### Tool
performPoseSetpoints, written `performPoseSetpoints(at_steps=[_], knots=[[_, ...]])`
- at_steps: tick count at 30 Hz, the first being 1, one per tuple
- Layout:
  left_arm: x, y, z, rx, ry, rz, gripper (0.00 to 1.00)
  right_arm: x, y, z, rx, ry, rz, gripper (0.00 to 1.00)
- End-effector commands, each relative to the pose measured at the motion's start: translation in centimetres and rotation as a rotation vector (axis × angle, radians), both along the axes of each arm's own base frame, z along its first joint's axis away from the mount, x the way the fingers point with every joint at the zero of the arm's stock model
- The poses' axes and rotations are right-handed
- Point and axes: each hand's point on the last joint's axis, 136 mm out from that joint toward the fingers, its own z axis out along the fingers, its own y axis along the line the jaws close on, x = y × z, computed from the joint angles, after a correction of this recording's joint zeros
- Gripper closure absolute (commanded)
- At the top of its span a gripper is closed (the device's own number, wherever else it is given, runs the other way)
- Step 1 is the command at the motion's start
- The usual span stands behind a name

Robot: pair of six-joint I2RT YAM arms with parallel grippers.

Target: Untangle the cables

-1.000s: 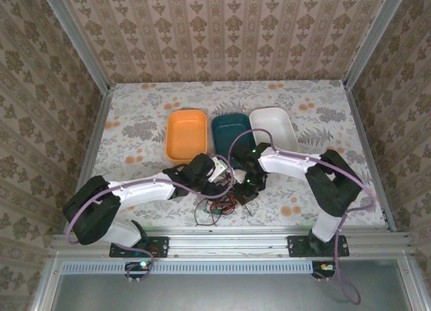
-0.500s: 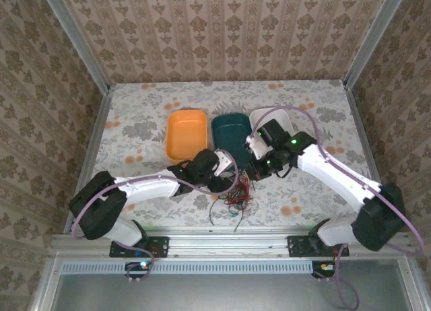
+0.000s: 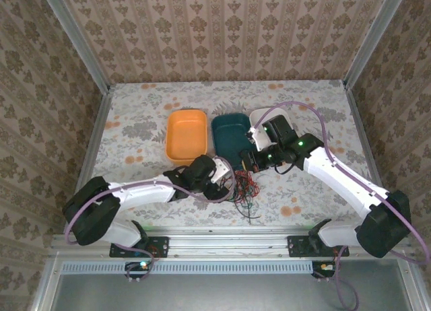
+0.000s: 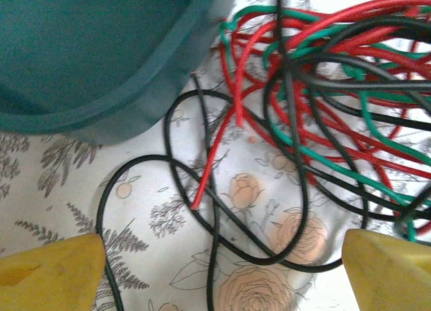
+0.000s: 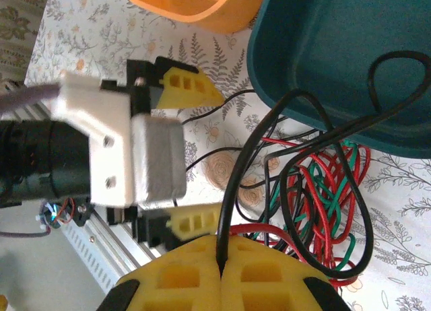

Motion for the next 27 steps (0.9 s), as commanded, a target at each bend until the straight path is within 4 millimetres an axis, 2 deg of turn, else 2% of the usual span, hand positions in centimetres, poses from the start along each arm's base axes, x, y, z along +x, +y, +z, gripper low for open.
performPoseSetpoints(at_steps=[1,8,14,17,18,24,26,27], knots=[[-0.2,-1.6,2.5,-0.055,-0.068,-0.08,0.05,0.7,0.1,-0.6,0.022,0.03,-0.034,1.0],[0.3,-5.1,5.6,-0.168,-0.113,-0.169,0.03,1.0,-0.5,-1.6,0.047,0.086,-0.071,1.0],[0.9,-8.1,5.5,-0.188,-0.097,-0.236,0.03,1.1,-1.1,-1.7,0.108,0.124,-0.108,1.0],[1.5,-9.2,4.7,-0.175,-0.086,-0.247,0.08,1.1,-1.5,-1.6,0.122,0.131,-0.126,1.0],[1.7,-9.5,4.4,-0.17,-0.084,-0.249,0.12,1.1,-1.7,-1.5,0.13,0.131,-0.129,1.0],[2.9,-9.7,2.6,-0.15,-0.076,-0.189,0.74,1.2,-3.0,0.1,0.177,0.083,-0.177,1.0],[3.1,-9.5,2.2,-0.155,-0.075,-0.168,0.85,1.4,-3.7,1.2,0.201,0.05,-0.204,1.0],[3.3,-9.4,2.0,-0.155,-0.07,-0.155,0.87,1.5,-3.9,1.6,0.215,0.039,-0.214,1.0]])
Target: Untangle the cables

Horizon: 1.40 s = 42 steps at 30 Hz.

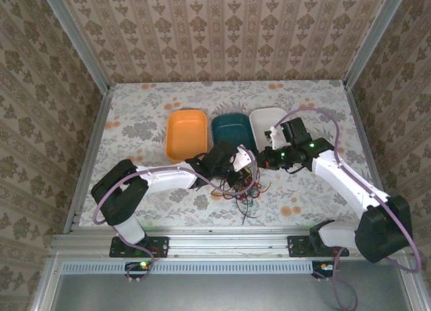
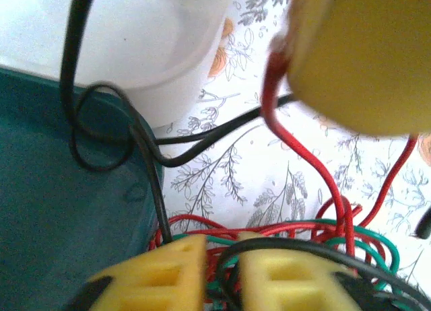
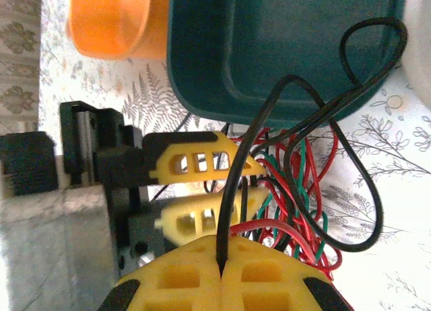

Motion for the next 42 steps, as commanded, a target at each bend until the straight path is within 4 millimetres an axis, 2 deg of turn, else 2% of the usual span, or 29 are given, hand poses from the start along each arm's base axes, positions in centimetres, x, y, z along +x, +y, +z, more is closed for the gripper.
performPoseSetpoints(at_steps=[1,4,11,16,19,26,29,33,38,42], knots=[[0.7,0.5,-1.7,0.022,0.019,0.052,0.89,0.1,0.3,4.0,0.118,-0.099,-0.002,1.0],[1.0,1.0,-2.3,0.019,0.034,0.086,1.0,0.7,-0.3,6.0,0.157,-0.158,-0.028,1.0],[1.2,2.0,-3.3,0.02,0.05,0.123,1.0,0.8,-1.2,9.7,0.209,-0.259,-0.044,1.0],[1.1,2.4,-3.7,0.03,0.059,0.122,1.0,1.4,-3.1,11.7,0.172,-0.361,-0.116,1.0],[1.0,2.6,-4.1,0.045,0.063,0.119,1.0,1.8,-4.4,13.5,0.144,-0.457,-0.176,1.0],[0.5,3.3,-5.4,0.101,0.076,0.105,1.0,3.1,-10.0,16.9,-0.011,-0.68,-0.453,1.0],[0.2,3.5,-5.9,0.126,0.08,0.098,1.0,3.0,-11.9,18.1,-0.054,-0.747,-0.546,1.0],[-0.1,3.8,-6.3,0.145,0.075,0.095,1.0,2.8,-12.4,18.8,-0.07,-0.775,-0.563,1.0],[-0.4,4.3,-6.1,0.15,0.072,0.096,1.0,2.7,-11.7,17.4,-0.123,-0.715,-0.48,1.0],[-0.7,4.9,-6.0,0.156,0.073,0.1,1.0,2.4,-12.8,17.3,-0.155,-0.737,-0.525,1.0]])
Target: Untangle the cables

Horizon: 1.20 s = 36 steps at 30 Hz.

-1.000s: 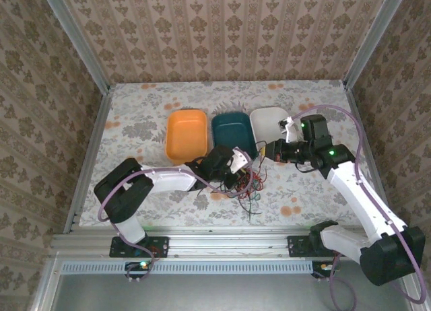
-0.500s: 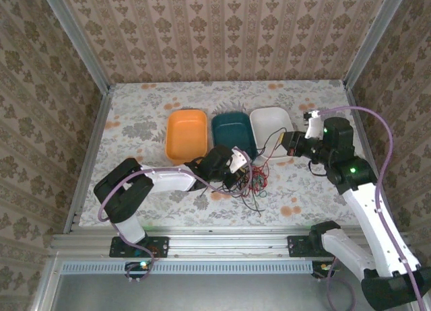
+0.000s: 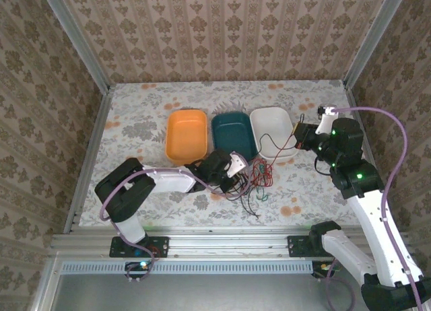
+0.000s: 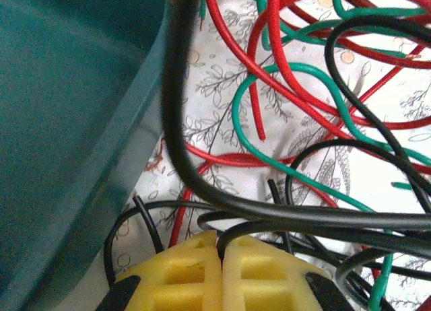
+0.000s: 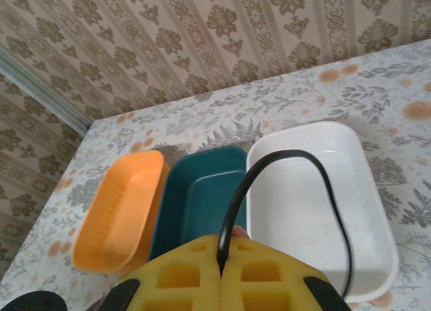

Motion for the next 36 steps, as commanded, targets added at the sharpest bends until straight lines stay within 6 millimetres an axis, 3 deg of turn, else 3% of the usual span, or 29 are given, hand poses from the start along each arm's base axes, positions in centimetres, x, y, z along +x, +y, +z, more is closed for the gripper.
performPoseSetpoints(at_steps=[1,5,9,13,17,23,27,33,36], knots=[[-0.6,1.4,-0.2,0.041,-0.005,-0.003,1.0,-0.5,-1.3,1.4,-0.041,-0.061,-0.053,1.0],[-0.6,1.4,2.1,-0.01,-0.036,0.004,1.0,-0.8,0.6,0.1,-0.027,-0.031,0.059,1.0],[-0.6,0.6,6.6,-0.104,-0.087,-0.011,0.7,-1.1,2.7,-1.7,0.028,0.031,0.174,1.0],[-0.6,-1.2,10.9,-0.189,-0.14,-0.064,0.5,-1.2,3.6,-2.3,0.085,0.046,0.21,1.0],[-0.4,-4.7,12.9,-0.238,-0.171,-0.15,0.38,-1.1,3.7,-1.9,0.115,0.035,0.201,1.0],[-0.8,-9.8,14.2,-0.35,-0.14,-0.275,0.27,-1.1,3.3,-0.5,0.137,0.006,0.171,1.0],[-1.0,-12.1,14.5,-0.437,-0.081,-0.316,0.19,-1.0,3.3,0.2,0.166,-0.004,0.164,1.0],[-0.7,-14.7,14.6,-0.501,-0.044,-0.357,0.2,-1.1,3.5,0.6,0.2,-0.008,0.166,1.0],[-0.6,-15.7,14.4,-0.511,-0.018,-0.376,0.27,-1.1,3.5,0.5,0.216,-0.004,0.163,1.0]])
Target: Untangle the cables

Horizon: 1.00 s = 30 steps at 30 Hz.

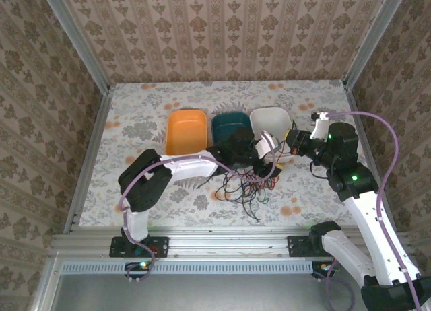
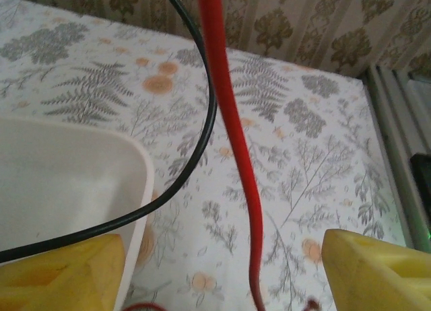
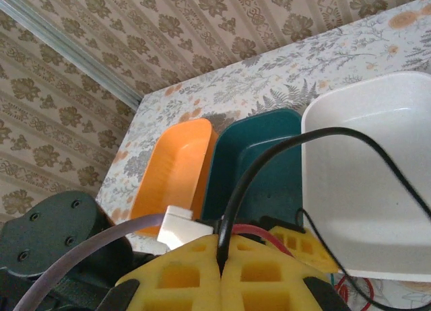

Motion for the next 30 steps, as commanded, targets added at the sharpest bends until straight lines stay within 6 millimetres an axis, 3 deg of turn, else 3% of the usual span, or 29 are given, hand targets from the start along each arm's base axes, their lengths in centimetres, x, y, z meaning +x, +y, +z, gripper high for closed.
performPoseSetpoints(at_steps=[1,4,6,10,15,23,30], knots=[[-0.6,-1.8,2.3,-0.079,0.017,-0.062,0.35,-0.1,0.3,2.4,0.053,-0.064,0.008,1.0],[0.2,-1.9,1.9,-0.076,0.046,-0.042,0.8,-0.2,0.1,2.3,0.053,-0.059,-0.002,1.0],[0.8,-1.1,1.9,-0.075,0.052,-0.006,1.0,-0.2,-0.5,2.2,0.037,-0.057,-0.031,1.0],[2.2,2.1,2.6,-0.124,0.082,0.085,1.0,-0.2,-2.4,1.5,-0.013,-0.042,-0.137,1.0],[2.3,7.3,2.5,-0.157,0.095,0.168,1.0,0.1,-4.2,-0.2,-0.052,0.004,-0.234,0.99],[-0.2,13.4,-0.2,-0.04,0.018,0.225,1.0,0.5,-5.3,-2.9,-0.055,0.079,-0.297,0.97],[-1.3,17.2,-3.6,0.119,0.031,0.287,1.0,0.2,-7.3,-5.2,-0.086,0.15,-0.404,1.0]])
